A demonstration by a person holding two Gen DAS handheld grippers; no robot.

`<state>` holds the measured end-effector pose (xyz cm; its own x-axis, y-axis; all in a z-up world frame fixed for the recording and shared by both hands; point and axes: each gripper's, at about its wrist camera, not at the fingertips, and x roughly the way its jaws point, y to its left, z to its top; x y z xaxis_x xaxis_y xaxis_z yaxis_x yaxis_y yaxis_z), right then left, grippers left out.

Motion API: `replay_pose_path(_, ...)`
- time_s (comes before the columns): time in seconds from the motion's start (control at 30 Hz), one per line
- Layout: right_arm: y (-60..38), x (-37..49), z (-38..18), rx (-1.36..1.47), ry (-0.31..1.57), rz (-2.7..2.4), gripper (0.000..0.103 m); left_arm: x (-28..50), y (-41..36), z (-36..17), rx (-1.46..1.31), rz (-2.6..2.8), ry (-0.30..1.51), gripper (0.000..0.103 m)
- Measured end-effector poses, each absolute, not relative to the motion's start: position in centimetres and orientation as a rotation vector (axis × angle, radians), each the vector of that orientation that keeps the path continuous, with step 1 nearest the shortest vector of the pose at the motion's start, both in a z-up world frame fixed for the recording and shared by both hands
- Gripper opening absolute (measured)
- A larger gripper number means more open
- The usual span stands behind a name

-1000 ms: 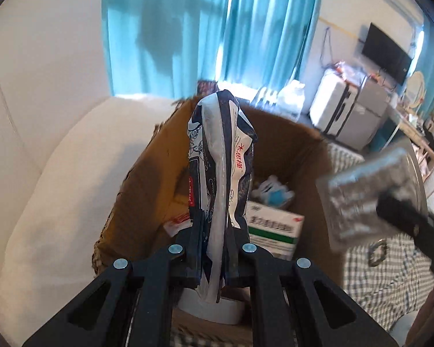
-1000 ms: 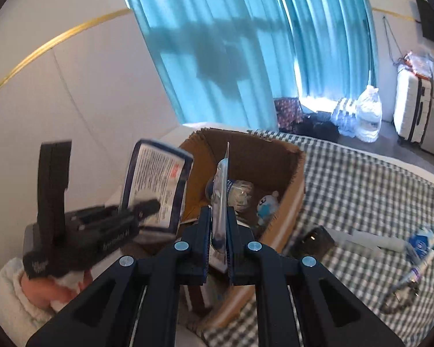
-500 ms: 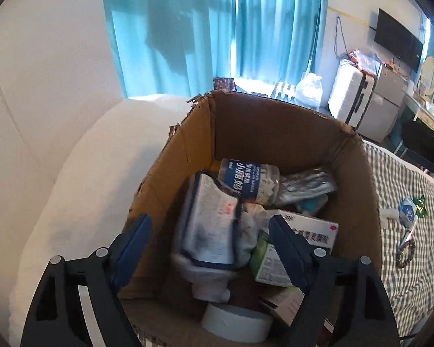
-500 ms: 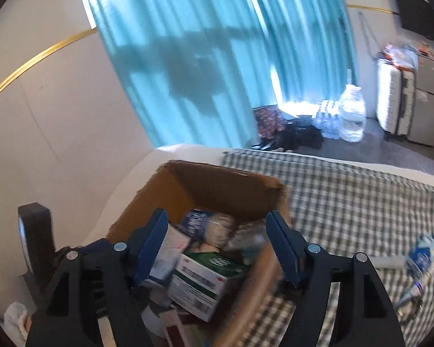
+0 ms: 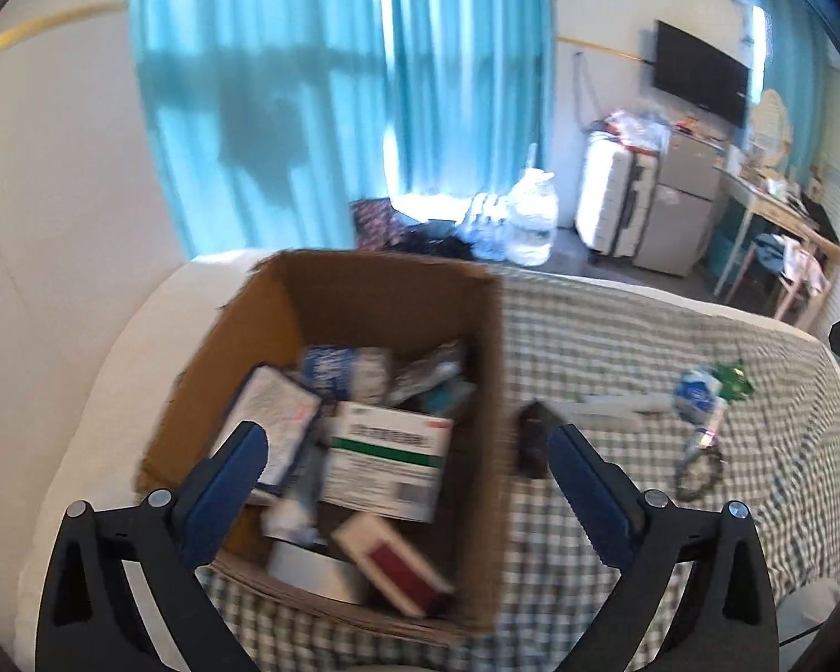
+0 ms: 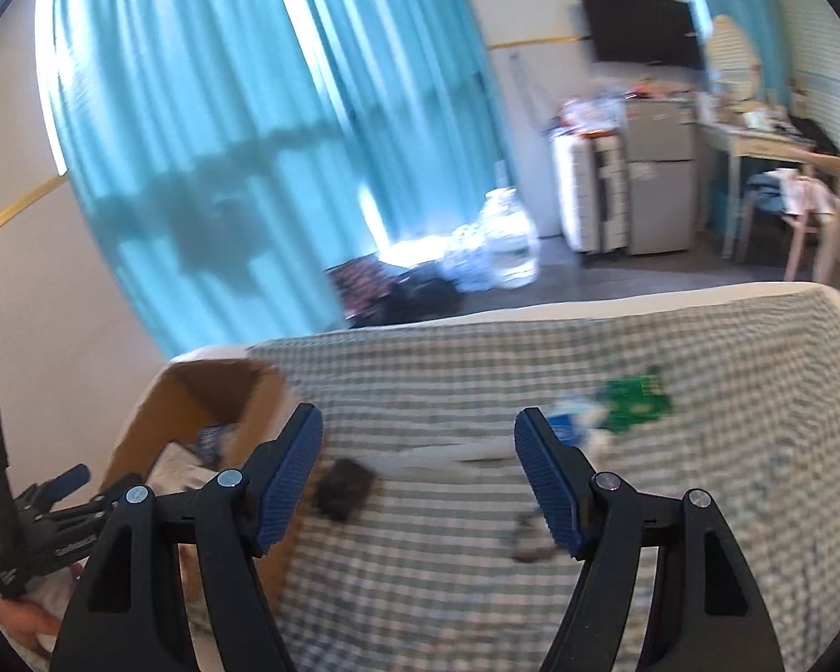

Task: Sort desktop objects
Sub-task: 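Move both tools back over the black case and bead bracelet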

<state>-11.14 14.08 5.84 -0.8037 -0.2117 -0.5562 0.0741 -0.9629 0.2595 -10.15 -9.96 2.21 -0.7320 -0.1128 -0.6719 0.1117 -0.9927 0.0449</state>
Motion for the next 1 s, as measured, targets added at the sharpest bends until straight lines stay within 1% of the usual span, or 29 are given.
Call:
replay_pose_path(0.13,18.0,-8.8,5.5,0.911,-0.321,-2.898,0.072,-9.8,-5.0,1.5,1.108,-2.869,-0.059,0.103)
replay_pose_path(0.3,21.5,-7.7,2.6,0.984,-0.37,-2.901,0.072,-9.4,-0.3,-1.6,1.175,-2.875,-0.092,0.103)
replay_pose_path(0.47,23.1,-8.2,-0.7,1.058,-0.375,-2.868,0.072,-10.3,2.9,-5.2,1.261,-2.865,-0.143,0.103)
replay_pose_path(0.6,23.4,-9.8,-3.8,1.114,-0.414,-2.8,0.071,-12.0,3.9,-7.6,1.296,-2.836,-0.179,0.103)
replay_pose_path(0.63,23.3,-10.1,-4.5,1.131,-0.411,-2.785,0.069,-12.4,3.9,-8.1,1.303,-2.831,-0.175,0.103)
replay_pose_path(0.67,23.2,-10.5,-5.3,1.151,-0.404,-2.768,0.063,-13.0,3.9,-8.6,1.31,-2.825,-0.171,0.103)
replay_pose_path(0.73,22.6,-11.7,-6.7,1.201,-0.39,-2.733,0.057,-14.1,3.8,-9.7,1.321,-2.808,-0.168,0.103)
replay_pose_path(0.9,22.2,-15.2,-10.3,1.309,-0.401,-2.672,0.052,-17.1,3.1,-12.0,1.336,-2.759,-0.197,0.103)
replay_pose_path(1.0,22.0,-17.2,-12.3,1.372,-0.399,-2.654,0.046,-19.0,2.6,-13.1,1.34,-2.733,-0.243,0.103)
